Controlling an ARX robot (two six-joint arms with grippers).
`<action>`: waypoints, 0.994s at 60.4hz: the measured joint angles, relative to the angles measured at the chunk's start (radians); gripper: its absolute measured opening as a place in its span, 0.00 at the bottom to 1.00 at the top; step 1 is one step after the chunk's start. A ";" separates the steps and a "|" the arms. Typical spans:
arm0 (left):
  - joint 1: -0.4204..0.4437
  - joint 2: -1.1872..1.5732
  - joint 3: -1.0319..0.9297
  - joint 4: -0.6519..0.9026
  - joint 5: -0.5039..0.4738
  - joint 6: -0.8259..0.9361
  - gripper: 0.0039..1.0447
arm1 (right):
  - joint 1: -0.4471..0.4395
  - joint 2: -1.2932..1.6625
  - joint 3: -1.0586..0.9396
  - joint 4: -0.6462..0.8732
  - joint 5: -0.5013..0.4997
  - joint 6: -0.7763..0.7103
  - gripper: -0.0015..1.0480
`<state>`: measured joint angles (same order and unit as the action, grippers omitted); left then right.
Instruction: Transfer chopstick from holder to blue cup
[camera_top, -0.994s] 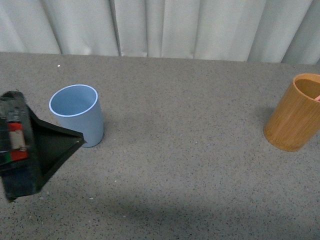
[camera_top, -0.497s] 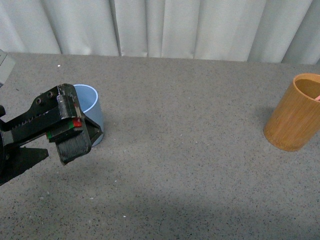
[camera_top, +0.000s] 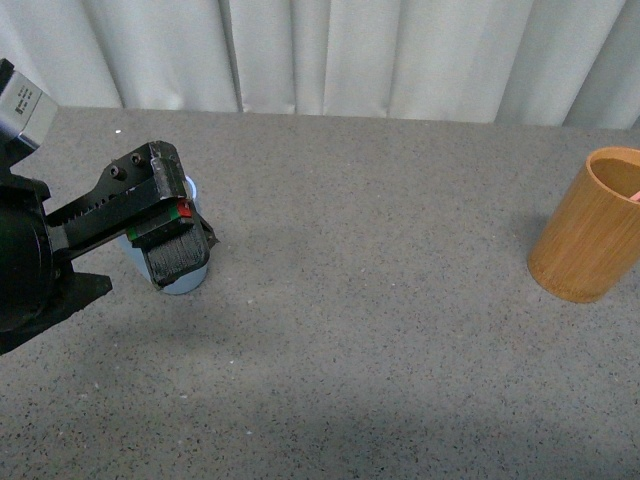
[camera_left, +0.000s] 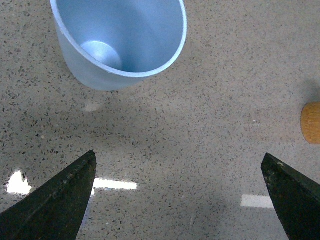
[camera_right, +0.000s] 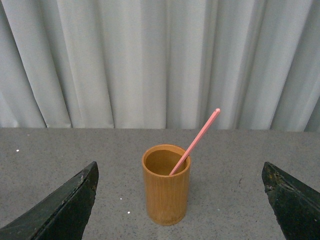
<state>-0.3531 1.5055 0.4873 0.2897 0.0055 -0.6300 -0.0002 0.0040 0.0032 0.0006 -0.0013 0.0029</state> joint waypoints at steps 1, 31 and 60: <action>0.001 0.005 0.001 0.002 -0.002 0.000 0.94 | 0.000 0.000 0.000 0.000 0.000 0.000 0.91; 0.024 0.071 0.020 0.028 -0.007 0.001 0.94 | 0.000 0.000 0.000 0.000 0.000 0.000 0.91; 0.042 0.114 0.032 0.040 -0.018 0.000 0.94 | 0.000 0.000 0.000 0.000 0.000 0.000 0.91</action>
<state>-0.3111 1.6196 0.5194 0.3302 -0.0128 -0.6296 -0.0002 0.0040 0.0032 0.0006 -0.0013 0.0025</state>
